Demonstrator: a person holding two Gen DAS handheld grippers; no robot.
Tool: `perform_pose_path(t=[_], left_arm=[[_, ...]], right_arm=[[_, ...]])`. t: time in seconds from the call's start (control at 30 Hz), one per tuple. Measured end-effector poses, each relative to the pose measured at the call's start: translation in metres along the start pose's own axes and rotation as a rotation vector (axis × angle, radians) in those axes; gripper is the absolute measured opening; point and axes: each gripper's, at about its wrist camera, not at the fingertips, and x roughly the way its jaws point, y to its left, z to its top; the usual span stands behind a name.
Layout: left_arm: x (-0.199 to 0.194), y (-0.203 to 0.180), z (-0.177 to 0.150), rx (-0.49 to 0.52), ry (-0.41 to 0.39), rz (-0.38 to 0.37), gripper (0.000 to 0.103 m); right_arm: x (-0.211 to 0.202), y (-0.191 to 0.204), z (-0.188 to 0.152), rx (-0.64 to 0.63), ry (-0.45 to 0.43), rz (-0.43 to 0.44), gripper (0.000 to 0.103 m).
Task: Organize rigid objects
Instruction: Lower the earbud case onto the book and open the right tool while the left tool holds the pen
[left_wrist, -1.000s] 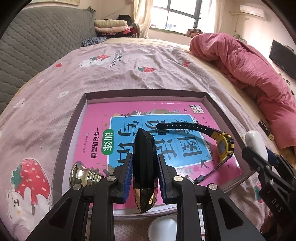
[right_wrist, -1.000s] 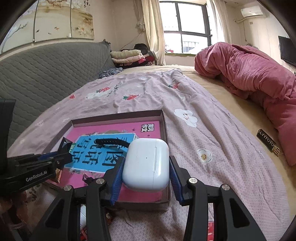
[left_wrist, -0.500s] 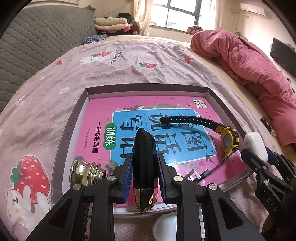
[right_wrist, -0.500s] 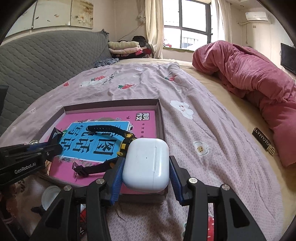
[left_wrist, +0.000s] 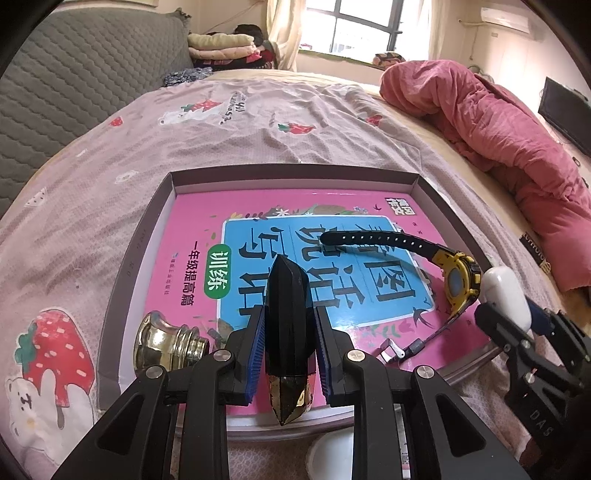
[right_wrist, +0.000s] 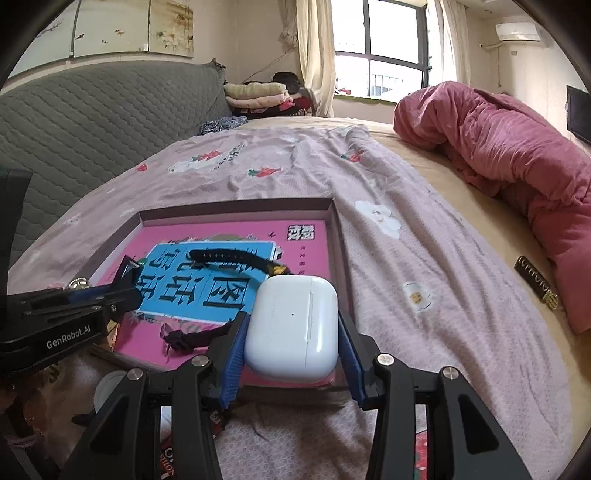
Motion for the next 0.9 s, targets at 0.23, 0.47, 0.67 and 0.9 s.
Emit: perform_pose_path(t=[0.23,0.47,0.67,0.9], left_arm=[[0.003,0.001,0.003,-0.006,-0.005,-0.004,0.025],[0.004,0.002,0.002,-0.011,-0.003,-0.006,0.025],[0.005,0.003,0.001,-0.009,0.000,-0.008,0.025],[0.007,0.001,0.003,-0.009,0.002,-0.009,0.025]], right_arm=[[0.007,-0.001,-0.003,0.023,0.019,0.006,0.046],[0.012,0.005,-0.003,-0.003,0.031,0.008,0.046],[0.019,0.007,0.000,-0.028,0.037,-0.008,0.046],[0.022,0.013,0.001,-0.086,0.045,-0.036,0.046]])
